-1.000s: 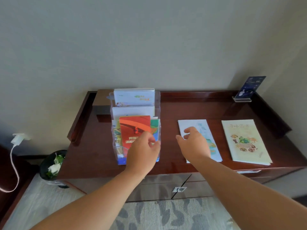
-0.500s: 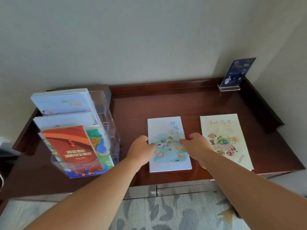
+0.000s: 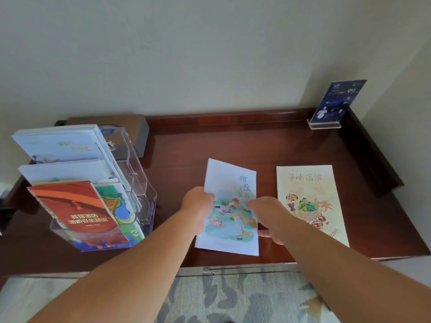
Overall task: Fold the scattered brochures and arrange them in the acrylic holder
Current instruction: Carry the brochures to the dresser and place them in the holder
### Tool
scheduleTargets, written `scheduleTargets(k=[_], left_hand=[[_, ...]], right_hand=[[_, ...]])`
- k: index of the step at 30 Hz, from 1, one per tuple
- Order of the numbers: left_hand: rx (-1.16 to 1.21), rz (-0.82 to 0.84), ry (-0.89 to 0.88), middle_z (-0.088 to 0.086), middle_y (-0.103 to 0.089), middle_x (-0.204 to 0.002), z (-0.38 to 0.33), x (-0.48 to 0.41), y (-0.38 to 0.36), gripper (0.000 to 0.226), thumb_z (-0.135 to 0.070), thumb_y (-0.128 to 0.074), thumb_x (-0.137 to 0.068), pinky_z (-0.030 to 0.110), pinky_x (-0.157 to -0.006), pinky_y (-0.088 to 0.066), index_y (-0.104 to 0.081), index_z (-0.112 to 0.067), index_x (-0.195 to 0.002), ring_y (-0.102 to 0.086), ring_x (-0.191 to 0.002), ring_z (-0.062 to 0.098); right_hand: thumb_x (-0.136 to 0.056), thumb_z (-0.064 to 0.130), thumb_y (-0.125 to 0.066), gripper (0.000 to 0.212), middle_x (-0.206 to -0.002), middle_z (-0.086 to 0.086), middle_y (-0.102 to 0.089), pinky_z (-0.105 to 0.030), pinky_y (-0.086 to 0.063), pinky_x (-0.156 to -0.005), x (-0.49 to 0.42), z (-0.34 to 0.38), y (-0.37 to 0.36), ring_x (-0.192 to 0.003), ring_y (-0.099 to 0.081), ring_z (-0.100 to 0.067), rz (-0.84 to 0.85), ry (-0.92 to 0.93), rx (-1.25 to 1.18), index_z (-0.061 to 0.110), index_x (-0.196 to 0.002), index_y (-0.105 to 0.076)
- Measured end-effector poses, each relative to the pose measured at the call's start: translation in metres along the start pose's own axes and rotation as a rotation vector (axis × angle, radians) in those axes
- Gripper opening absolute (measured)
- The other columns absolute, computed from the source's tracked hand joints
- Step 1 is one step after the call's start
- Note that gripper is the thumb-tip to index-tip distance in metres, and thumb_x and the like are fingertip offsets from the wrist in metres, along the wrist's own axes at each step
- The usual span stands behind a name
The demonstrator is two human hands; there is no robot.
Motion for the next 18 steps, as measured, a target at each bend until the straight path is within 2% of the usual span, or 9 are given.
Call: scheduleTargets(k=[2,4,6,8,10,12,13,16,18], left_hand=[[0.043,0.024,-0.053,0.013,-0.068,-0.106,-0.009,0.012,-0.001,0.017,-0.008,-0.049,-0.094,0.054,-0.089,-0.054,-0.065,-0.015,-0.099,-0.066,-0.098,0.038],[0.070,0.046,-0.100,0.010,-0.070,-0.105,-0.020,0.023,0.002,0.018,-0.010,-0.051,-0.094,0.058,-0.088,-0.054,-0.065,-0.020,-0.097,-0.067,-0.097,0.036],[0.106,0.053,-0.148,0.008,-0.070,-0.106,-0.035,0.033,0.008,0.018,-0.011,-0.051,-0.095,0.057,-0.089,-0.054,-0.065,-0.023,-0.096,-0.067,-0.098,0.034],[0.137,0.050,-0.180,0.008,-0.070,-0.107,-0.050,0.042,0.013,0.017,-0.012,-0.052,-0.095,0.057,-0.091,-0.053,-0.065,-0.022,-0.097,-0.066,-0.101,0.034],[0.151,0.072,-0.189,0.009,-0.070,-0.108,-0.061,0.050,0.013,0.016,-0.011,-0.052,-0.096,0.058,-0.092,-0.052,-0.066,-0.019,-0.099,-0.066,-0.102,0.035],[0.154,0.119,-0.198,0.011,-0.070,-0.108,-0.069,0.055,0.003,0.015,-0.011,-0.052,-0.096,0.058,-0.091,-0.052,-0.065,-0.016,-0.101,-0.066,-0.100,0.035],[0.154,0.148,-0.199,0.012,-0.070,-0.108,-0.071,0.056,-0.006,0.014,-0.010,-0.053,-0.096,0.058,-0.090,-0.053,-0.065,-0.014,-0.102,-0.067,-0.099,0.035],[0.158,0.225,-0.177,0.013,-0.071,-0.106,-0.071,0.057,-0.044,0.014,-0.009,-0.052,-0.097,0.054,-0.085,-0.057,-0.064,-0.011,-0.103,-0.069,-0.096,0.034],[0.143,0.255,-0.156,0.014,-0.071,-0.106,-0.066,0.056,-0.072,0.015,-0.008,-0.052,-0.097,0.048,-0.080,-0.059,-0.064,-0.009,-0.105,-0.070,-0.093,0.034]], right_hand=[[-0.093,0.018,-0.056,0.007,-0.098,-0.004,-0.072,-0.038,-0.060,-0.070,0.003,0.007,0.007,-0.086,-0.070,-0.019,-0.030,0.019,-0.029,0.019,-0.099,-0.061],[-0.095,0.015,-0.052,0.011,-0.101,-0.006,-0.070,-0.044,-0.061,-0.078,0.006,0.020,0.014,-0.089,-0.070,-0.023,-0.071,0.083,-0.023,0.018,-0.099,-0.062],[-0.095,0.015,-0.052,0.014,-0.100,-0.004,-0.071,-0.047,-0.060,-0.081,0.014,0.037,0.019,-0.090,-0.071,-0.024,-0.095,0.167,-0.027,0.021,-0.097,-0.064],[-0.096,0.017,-0.055,0.013,-0.096,0.000,-0.073,-0.044,-0.061,-0.078,0.023,0.053,0.025,-0.086,-0.073,-0.022,-0.102,0.236,-0.045,0.023,-0.095,-0.066],[-0.096,0.021,-0.057,0.011,-0.090,0.002,-0.074,-0.035,-0.062,-0.065,0.034,0.067,0.034,-0.078,-0.073,-0.018,-0.135,0.294,-0.010,0.022,-0.092,-0.067],[-0.096,0.023,-0.058,0.011,-0.083,0.002,-0.073,-0.025,-0.053,-0.049,0.044,0.074,0.049,-0.069,-0.071,-0.015,-0.191,0.333,0.029,0.022,-0.090,-0.067],[-0.096,0.023,-0.058,0.011,-0.082,0.002,-0.074,-0.025,-0.052,-0.049,0.047,0.074,0.059,-0.068,-0.071,-0.016,-0.213,0.335,0.044,0.022,-0.091,-0.068],[-0.096,0.021,-0.057,0.012,-0.086,0.000,-0.074,-0.035,-0.060,-0.063,0.046,0.066,0.093,-0.075,-0.073,-0.020,-0.272,0.297,0.084,0.020,-0.090,-0.068],[-0.096,0.019,-0.056,0.014,-0.087,0.002,-0.073,-0.032,-0.058,-0.057,0.042,0.053,0.117,-0.073,-0.072,-0.018,-0.307,0.269,0.091,0.020,-0.088,-0.068]])
Point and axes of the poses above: each hand's wrist, its own x-axis away from the middle knuckle, its own y-axis out of the back of the hand, z = x × y, the point moved 3 cm from there along -x, towards the middle knuckle
